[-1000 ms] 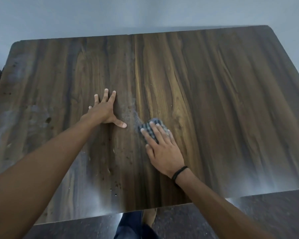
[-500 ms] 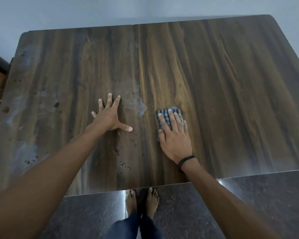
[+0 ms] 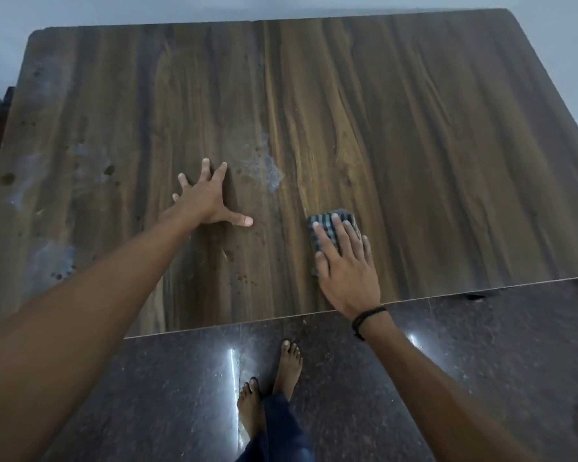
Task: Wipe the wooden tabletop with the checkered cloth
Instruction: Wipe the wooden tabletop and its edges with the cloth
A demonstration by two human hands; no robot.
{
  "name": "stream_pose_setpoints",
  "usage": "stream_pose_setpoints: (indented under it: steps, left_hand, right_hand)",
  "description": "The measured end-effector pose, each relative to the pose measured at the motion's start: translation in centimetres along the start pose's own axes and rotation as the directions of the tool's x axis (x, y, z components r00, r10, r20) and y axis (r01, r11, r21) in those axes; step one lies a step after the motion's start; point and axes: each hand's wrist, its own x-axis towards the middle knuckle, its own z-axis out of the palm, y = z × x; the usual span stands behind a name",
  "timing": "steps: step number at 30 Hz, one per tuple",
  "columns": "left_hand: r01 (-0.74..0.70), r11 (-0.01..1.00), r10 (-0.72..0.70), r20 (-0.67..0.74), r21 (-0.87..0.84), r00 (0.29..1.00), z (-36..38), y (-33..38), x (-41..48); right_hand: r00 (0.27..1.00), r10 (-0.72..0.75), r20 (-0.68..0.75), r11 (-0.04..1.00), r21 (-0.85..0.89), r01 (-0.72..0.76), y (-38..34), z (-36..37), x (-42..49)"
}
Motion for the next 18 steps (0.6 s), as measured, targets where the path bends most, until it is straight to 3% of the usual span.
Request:
stream_pose_setpoints:
  steps: [1, 4, 5, 6, 9, 10, 13, 14, 16, 18]
  left_hand:
    - [0.003, 1.000, -0.003, 0.004, 0.020, 1.000, 0.2, -0.3, -0.2]
    - [-0.007, 0.999, 0.007, -0.001, 0.033, 1.000, 0.6, -0.2, -0.3]
    - [-0.010, 0.999, 0.010, -0.006, 0.031, 1.000, 0.6, -0.1, -0.3]
    - [-0.010, 0.999, 0.010, -0.008, 0.031, 1.000, 0.5, -0.1, -0.4]
    - [-0.007, 1.000, 0.008, -0.010, 0.018, 1.000, 0.5, -0.4, -0.4]
    - [-0.010, 1.000, 0.010, -0.013, 0.012, 1.000, 0.6, -0.4, -0.4]
    - [-0.024, 1.000, 0.024, -0.013, 0.010, 1.000, 0.7, -0.4, -0.5]
    - [-0.028, 1.000, 0.028, -0.018, 0.013, 0.999, 0.7, -0.4, -0.6]
    - [-0.023, 1.000, 0.023, -0.022, 0.014, 0.999, 0.7, -0.5, -0.7]
    - [-0.025, 1.000, 0.025, -0.019, 0.007, 1.000, 0.8, -0.5, -0.6]
  right_hand:
    - [1.000, -0.009, 0.002, 1.000, -0.006, 0.009, -1.1, 0.5, -1.1]
    - [0.941, -0.325, 0.089, 0.941, -0.063, 0.331, -1.2, 0.8, -3.7]
    - [0.932, -0.349, 0.099, 0.933, -0.058, 0.355, 0.1, 0.2, -3.3]
    - [0.952, -0.298, 0.076, 0.952, -0.055, 0.302, 1.2, -0.1, -2.6]
    - [0.999, 0.048, -0.013, 0.999, 0.008, -0.048, 0.7, 0.3, -2.9]
    - [1.000, 0.021, 0.000, 1.000, -0.016, -0.021, -0.6, 0.9, -3.9]
    - [0.949, -0.302, 0.084, 0.949, -0.069, 0.308, 0.2, 1.2, -6.2]
    - [0.947, -0.310, 0.080, 0.946, -0.071, 0.316, 1.3, 0.6, -5.5]
    - [0.995, -0.103, 0.011, 0.994, -0.036, 0.104, 2.0, 0.0, -4.1]
    - [0.995, 0.096, -0.021, 0.995, 0.017, -0.096, -0.1, 0.8, -4.3]
